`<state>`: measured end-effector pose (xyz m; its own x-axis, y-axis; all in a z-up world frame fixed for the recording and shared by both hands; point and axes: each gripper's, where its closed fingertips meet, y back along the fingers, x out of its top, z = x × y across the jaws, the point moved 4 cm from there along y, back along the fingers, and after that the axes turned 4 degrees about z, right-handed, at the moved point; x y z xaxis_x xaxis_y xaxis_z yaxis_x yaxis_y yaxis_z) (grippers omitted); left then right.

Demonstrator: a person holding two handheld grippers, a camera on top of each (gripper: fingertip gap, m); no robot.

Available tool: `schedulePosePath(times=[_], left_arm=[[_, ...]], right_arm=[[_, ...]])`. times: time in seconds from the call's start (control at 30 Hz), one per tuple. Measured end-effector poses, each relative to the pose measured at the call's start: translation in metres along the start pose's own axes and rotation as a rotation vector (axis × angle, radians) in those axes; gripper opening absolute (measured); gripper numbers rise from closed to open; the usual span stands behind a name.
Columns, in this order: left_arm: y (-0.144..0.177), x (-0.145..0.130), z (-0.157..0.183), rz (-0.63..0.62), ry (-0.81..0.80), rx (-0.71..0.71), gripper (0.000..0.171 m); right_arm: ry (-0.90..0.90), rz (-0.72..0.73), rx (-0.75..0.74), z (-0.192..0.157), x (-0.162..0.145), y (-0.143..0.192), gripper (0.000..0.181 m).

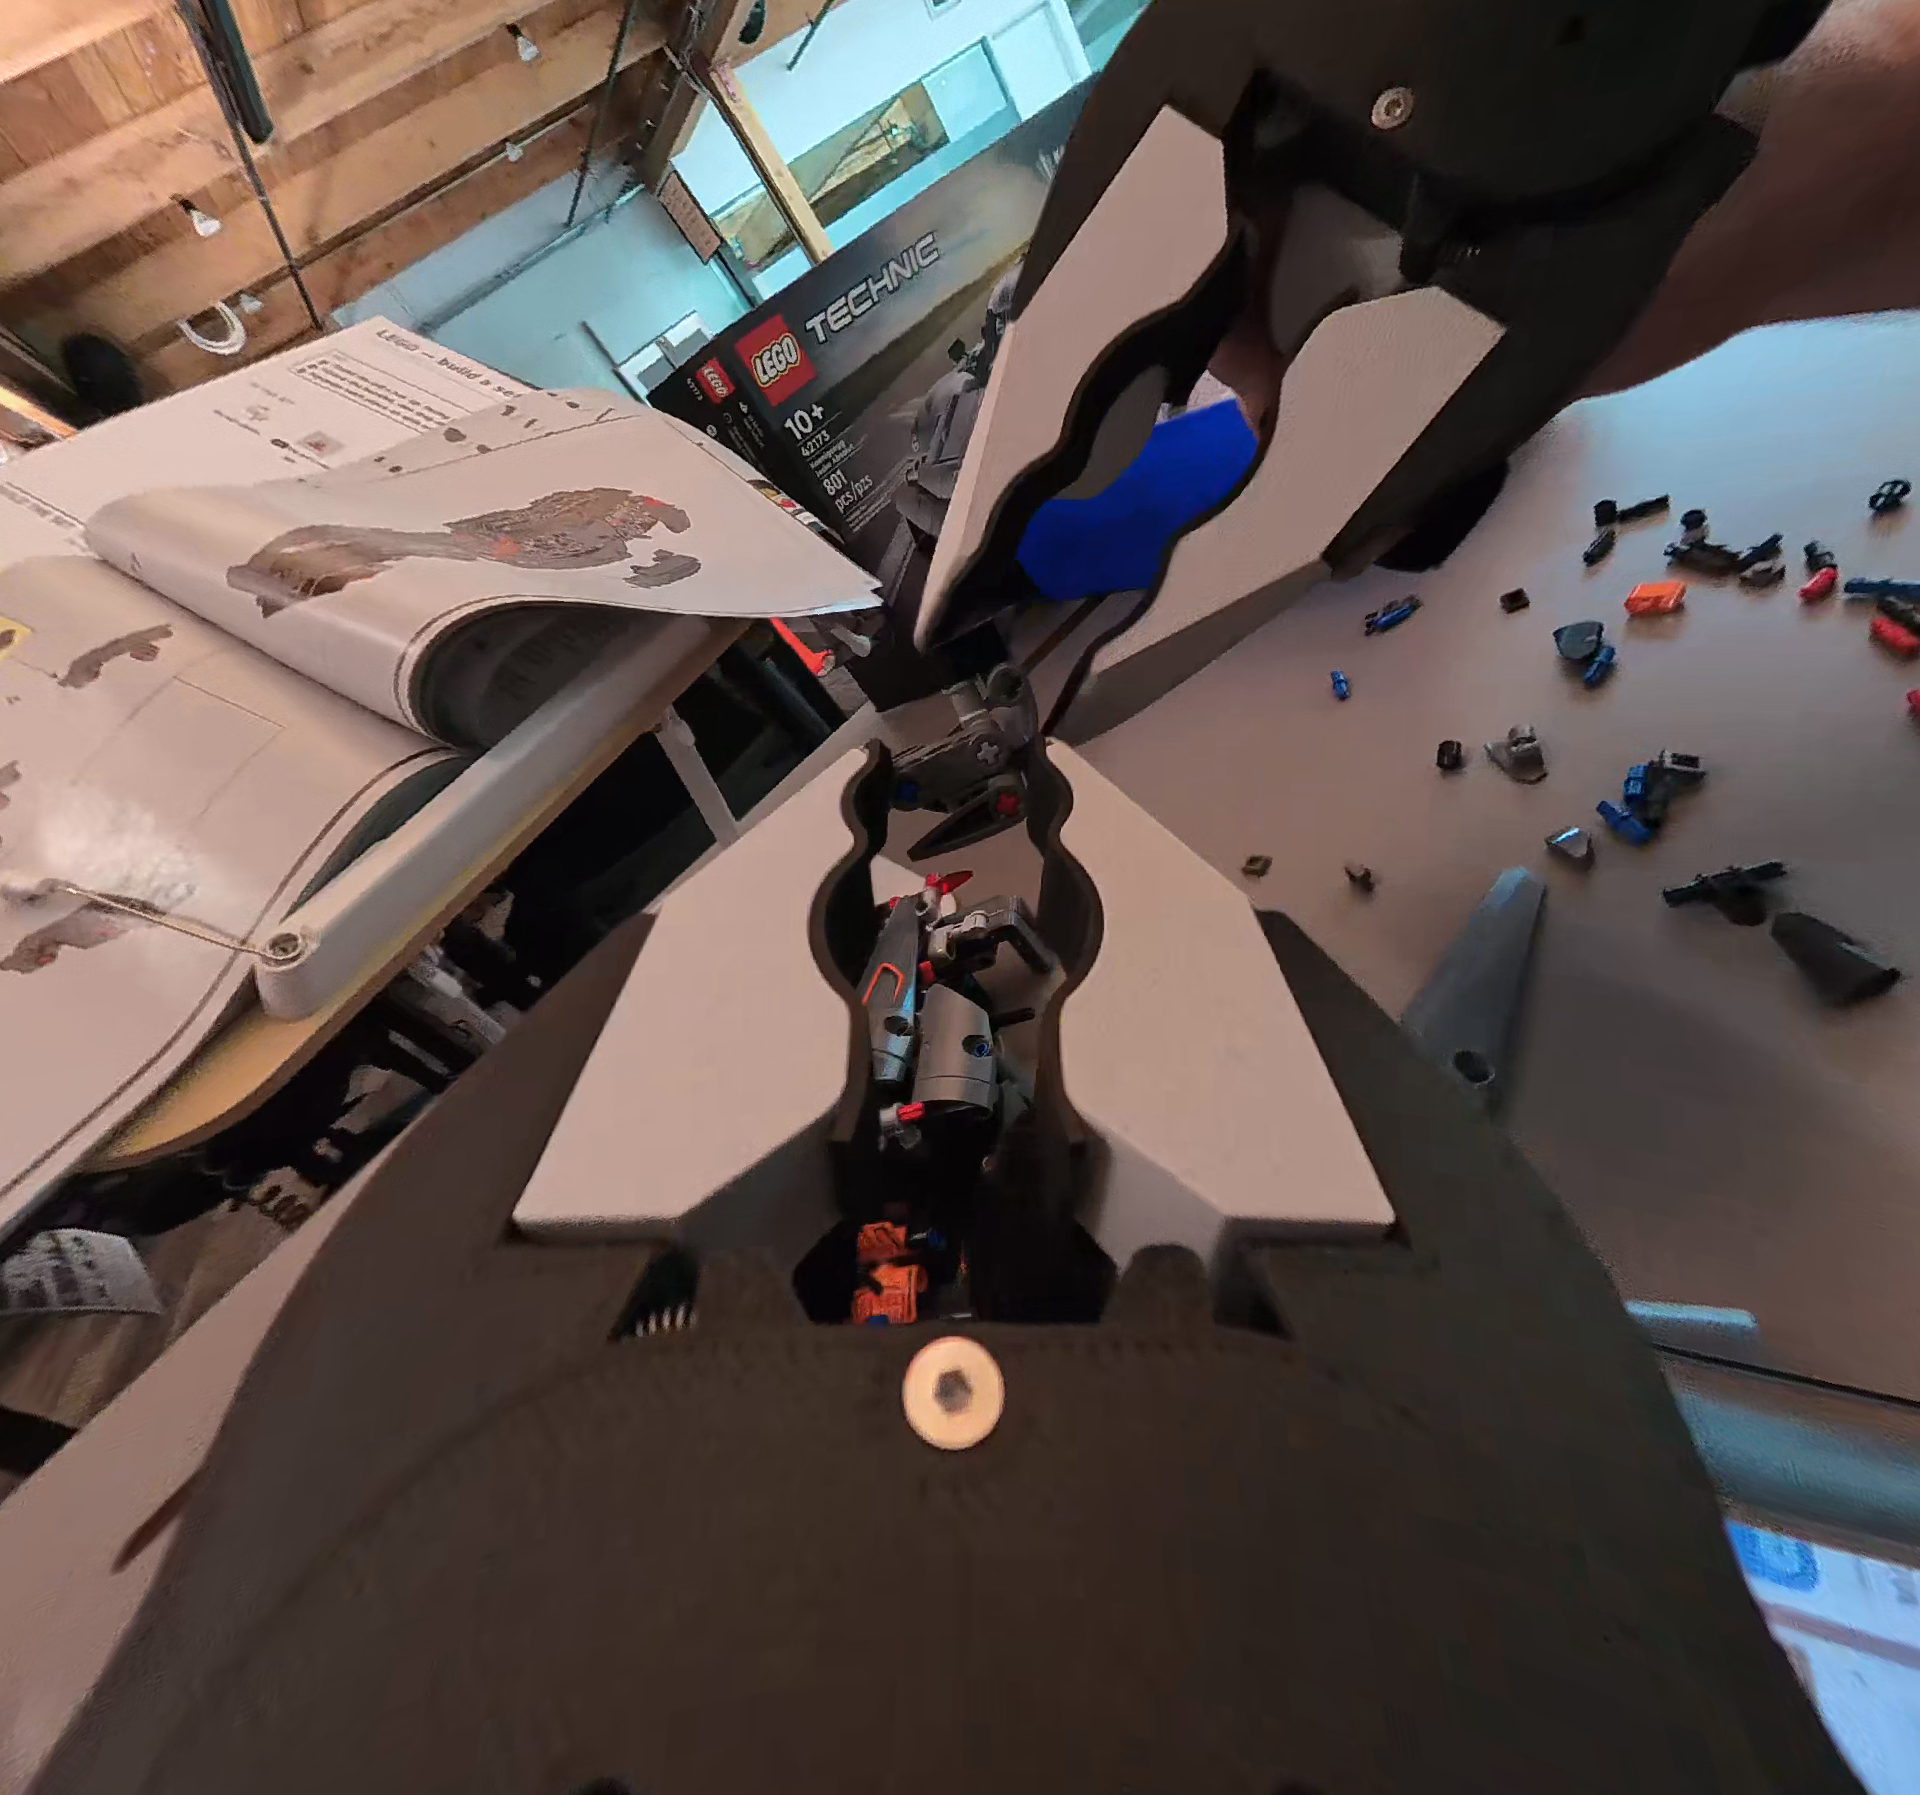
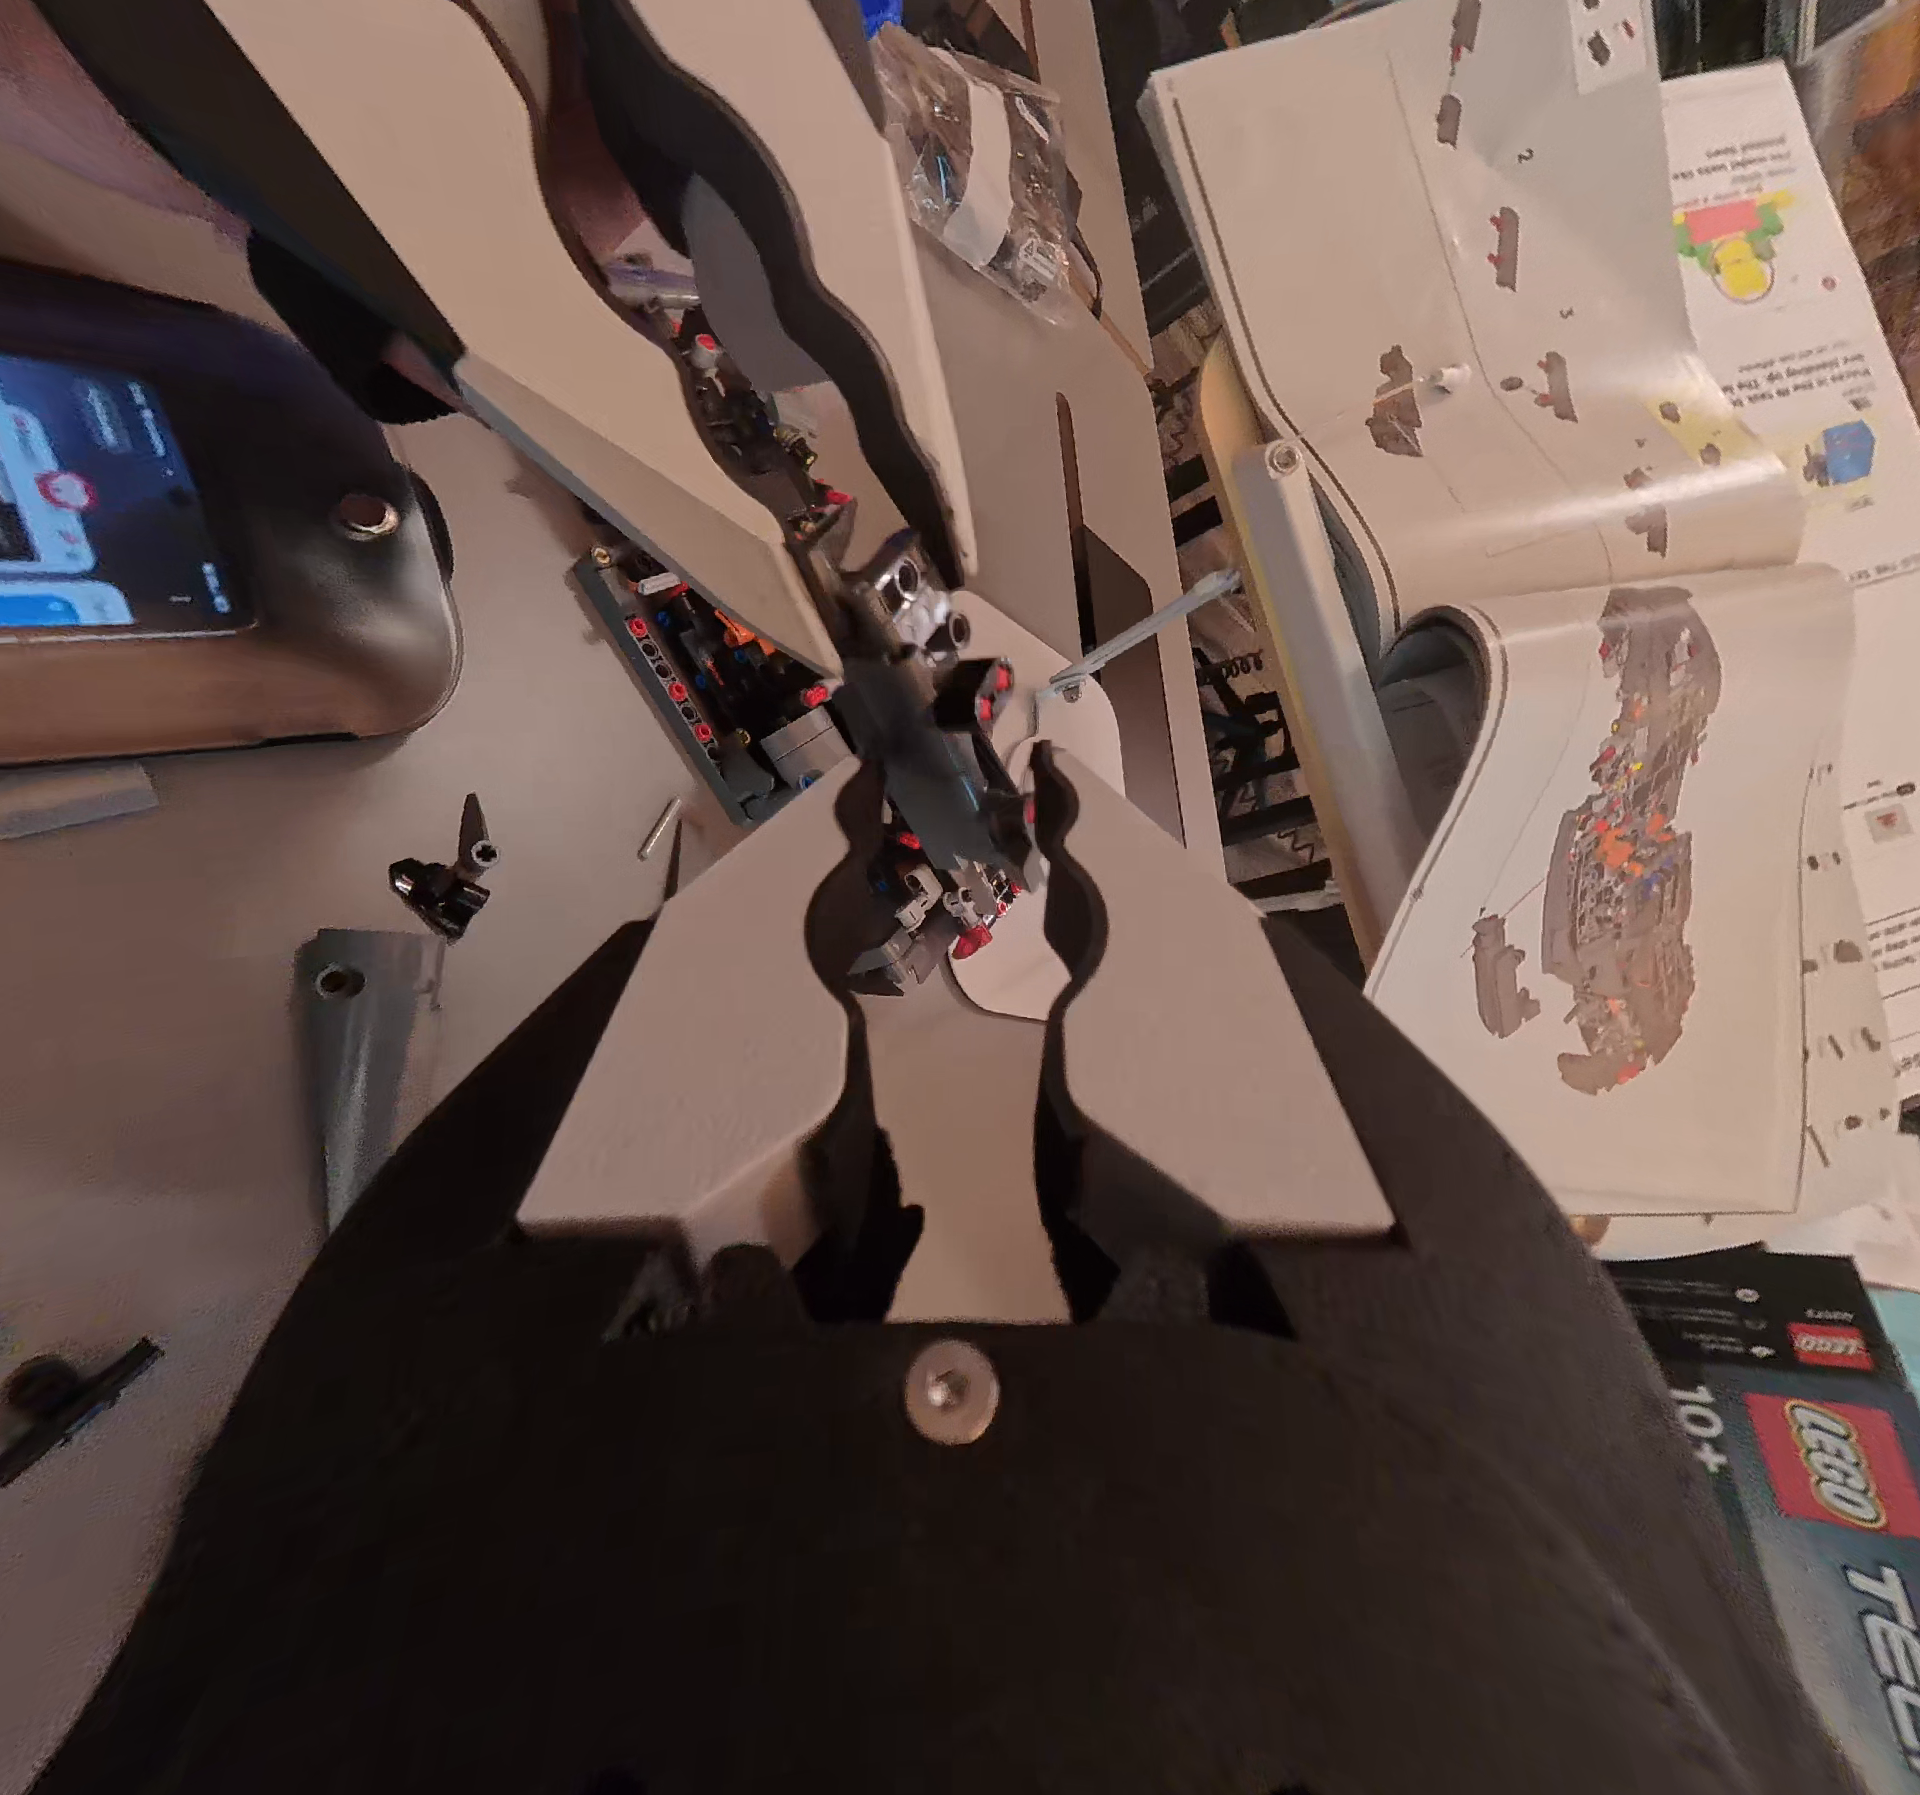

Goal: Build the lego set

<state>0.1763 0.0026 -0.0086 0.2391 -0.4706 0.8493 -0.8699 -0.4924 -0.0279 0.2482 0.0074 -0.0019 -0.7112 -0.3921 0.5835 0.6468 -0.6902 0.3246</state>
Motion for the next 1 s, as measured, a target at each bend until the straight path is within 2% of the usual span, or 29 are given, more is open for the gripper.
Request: schedulePosePath(times=[0.07,0.57,1.0], left_arm=[[-0.001,-0.001,0.002,-0.014,-0.035,0.0,0.025],[0.0,-0.002,0.005,-0.021,-0.047,-0.039,0.025],[0.003,-0.002,-0.006,-0.002,0.026,0.009,0.03]], right_arm=[[0.031,-0.009,0.013,-0.005,0.001,-0.001,0.019],[-0.059,-0.014,0.096,-0.009,-0.005,-0.002,0.012],[-0.004,-0.017,0.01,-0.002,-0.001,0.0,0.009]])
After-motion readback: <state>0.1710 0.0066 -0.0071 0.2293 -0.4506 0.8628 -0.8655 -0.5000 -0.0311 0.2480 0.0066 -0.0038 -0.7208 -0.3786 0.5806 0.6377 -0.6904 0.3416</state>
